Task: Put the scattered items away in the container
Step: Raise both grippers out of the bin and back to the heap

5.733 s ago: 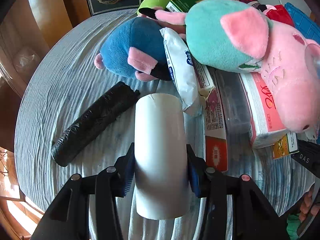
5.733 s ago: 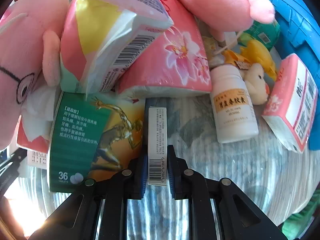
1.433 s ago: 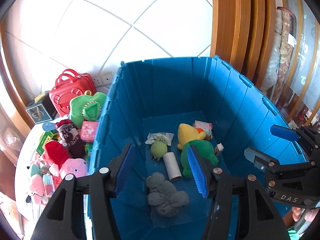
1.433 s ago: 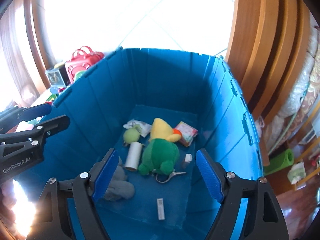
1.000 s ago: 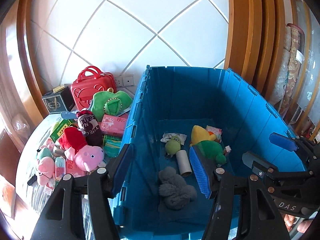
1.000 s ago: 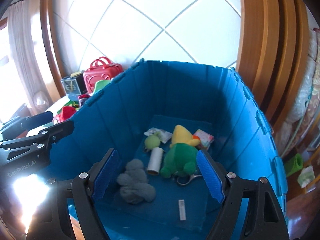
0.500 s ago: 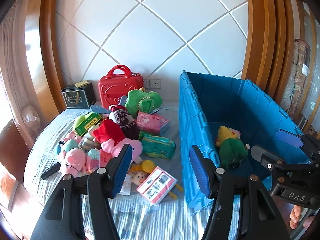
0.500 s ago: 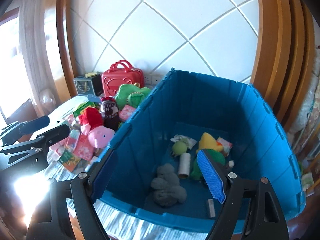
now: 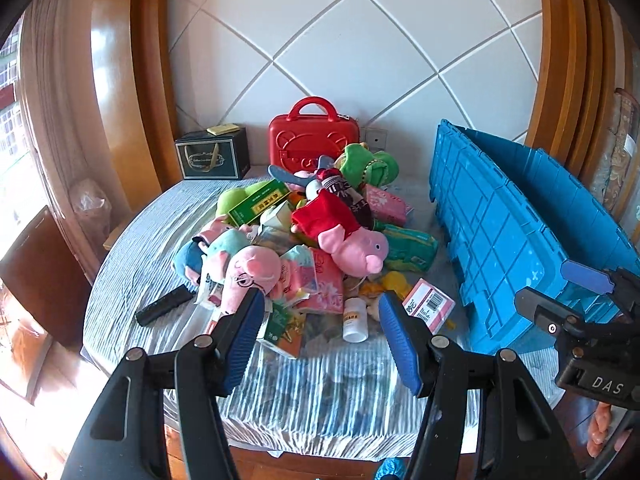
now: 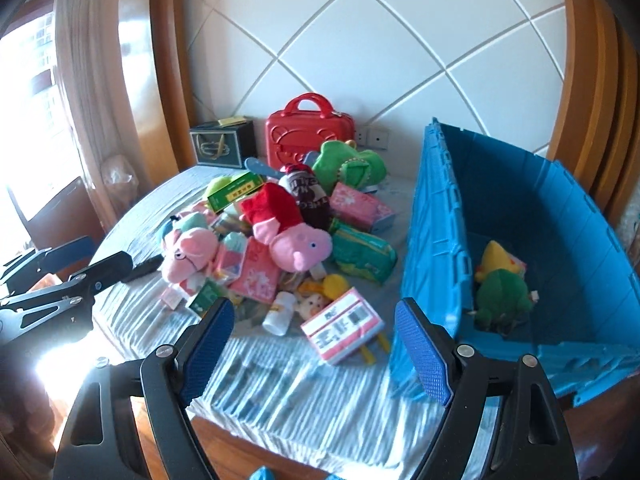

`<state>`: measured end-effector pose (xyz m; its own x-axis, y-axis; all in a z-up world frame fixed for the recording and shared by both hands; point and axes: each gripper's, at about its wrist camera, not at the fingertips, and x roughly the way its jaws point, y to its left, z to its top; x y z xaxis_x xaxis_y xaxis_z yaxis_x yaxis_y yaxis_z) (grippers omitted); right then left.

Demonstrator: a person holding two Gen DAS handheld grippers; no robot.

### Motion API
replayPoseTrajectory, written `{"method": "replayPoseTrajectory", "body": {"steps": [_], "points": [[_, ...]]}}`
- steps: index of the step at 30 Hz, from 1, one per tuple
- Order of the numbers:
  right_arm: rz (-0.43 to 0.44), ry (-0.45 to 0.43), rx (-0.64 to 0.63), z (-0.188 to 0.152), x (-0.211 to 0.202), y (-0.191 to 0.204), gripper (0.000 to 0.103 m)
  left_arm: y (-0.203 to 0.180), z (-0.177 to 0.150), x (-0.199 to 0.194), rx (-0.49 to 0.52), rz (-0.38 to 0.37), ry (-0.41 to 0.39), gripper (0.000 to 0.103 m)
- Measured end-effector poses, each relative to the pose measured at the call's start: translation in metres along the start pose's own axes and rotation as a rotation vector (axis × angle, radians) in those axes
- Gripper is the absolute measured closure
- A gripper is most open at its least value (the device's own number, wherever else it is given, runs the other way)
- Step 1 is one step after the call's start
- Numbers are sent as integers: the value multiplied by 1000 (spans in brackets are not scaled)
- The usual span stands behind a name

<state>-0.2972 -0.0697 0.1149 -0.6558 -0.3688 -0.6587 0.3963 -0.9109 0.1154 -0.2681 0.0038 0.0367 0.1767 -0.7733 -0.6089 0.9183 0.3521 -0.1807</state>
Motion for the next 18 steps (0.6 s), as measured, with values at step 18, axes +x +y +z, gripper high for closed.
{"method": "replayPoseTrajectory", "body": {"steps": [18], "points": [[137, 138, -34, 2, 102, 9, 19, 97, -23, 86, -151, 176, 129, 44]]}}
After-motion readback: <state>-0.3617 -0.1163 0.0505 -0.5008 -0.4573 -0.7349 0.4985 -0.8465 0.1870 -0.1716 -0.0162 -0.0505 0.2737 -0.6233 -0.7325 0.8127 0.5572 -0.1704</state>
